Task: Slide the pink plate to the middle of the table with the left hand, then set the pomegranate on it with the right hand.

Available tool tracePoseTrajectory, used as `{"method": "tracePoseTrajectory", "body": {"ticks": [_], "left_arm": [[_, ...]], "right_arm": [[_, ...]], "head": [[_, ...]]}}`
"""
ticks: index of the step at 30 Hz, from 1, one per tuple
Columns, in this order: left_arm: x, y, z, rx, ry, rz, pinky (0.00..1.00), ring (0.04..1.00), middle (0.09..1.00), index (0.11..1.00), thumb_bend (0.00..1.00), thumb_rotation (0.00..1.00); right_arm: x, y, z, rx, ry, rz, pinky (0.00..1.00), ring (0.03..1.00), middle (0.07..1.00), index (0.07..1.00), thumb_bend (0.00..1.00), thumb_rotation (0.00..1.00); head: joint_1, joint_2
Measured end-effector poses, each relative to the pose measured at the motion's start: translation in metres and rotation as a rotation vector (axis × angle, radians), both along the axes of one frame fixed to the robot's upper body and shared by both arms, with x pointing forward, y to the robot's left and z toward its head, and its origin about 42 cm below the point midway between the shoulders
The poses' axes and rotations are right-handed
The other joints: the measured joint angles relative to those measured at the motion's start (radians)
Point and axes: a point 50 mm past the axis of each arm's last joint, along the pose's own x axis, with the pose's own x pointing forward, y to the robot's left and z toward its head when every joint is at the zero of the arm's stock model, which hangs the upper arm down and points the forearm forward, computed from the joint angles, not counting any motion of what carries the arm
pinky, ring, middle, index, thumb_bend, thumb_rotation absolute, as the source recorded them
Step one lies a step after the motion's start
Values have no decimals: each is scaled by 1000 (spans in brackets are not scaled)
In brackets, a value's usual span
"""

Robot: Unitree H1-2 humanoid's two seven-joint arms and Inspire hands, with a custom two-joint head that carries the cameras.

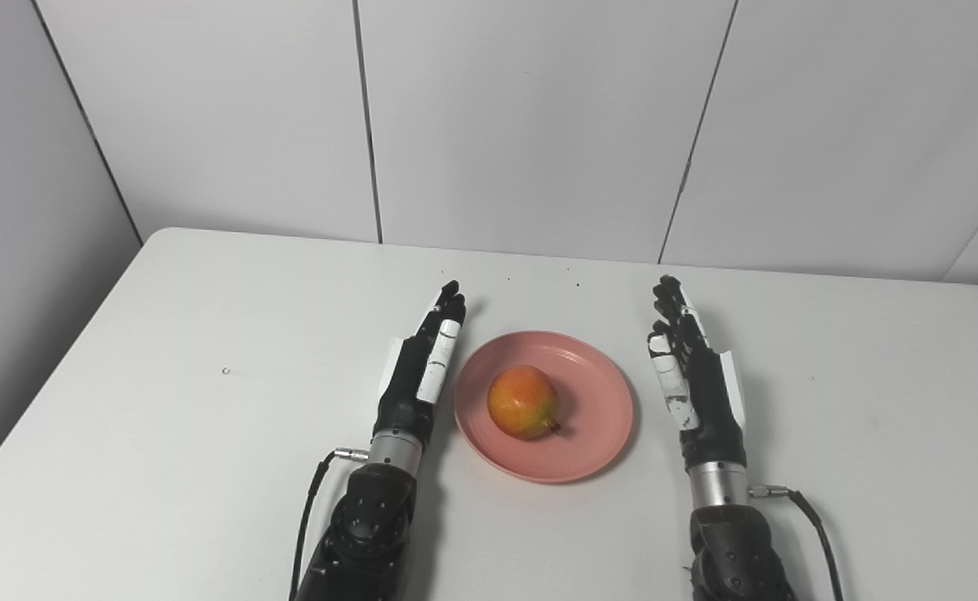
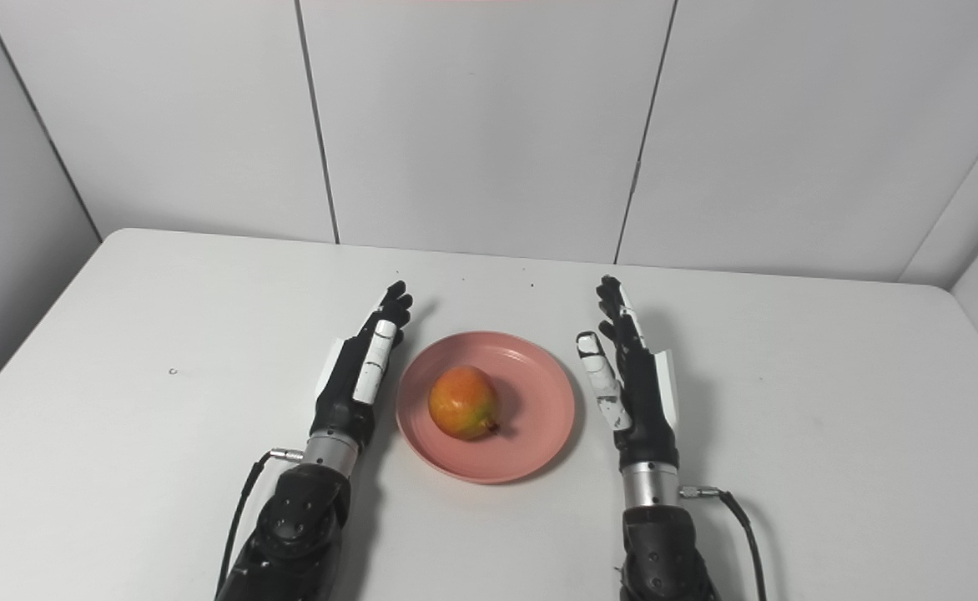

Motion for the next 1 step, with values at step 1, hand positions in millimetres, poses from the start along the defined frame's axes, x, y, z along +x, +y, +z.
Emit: {"method": "tracePoseTrajectory", "body": {"ticks": [1], "left_arm": [[0,0,0,-3,0,0,977,963,953,932,705,1000]], "right_arm": [[1,0,0,12,5,6,918,926,929,937,681,1000]], "head": [[0,0]]}}
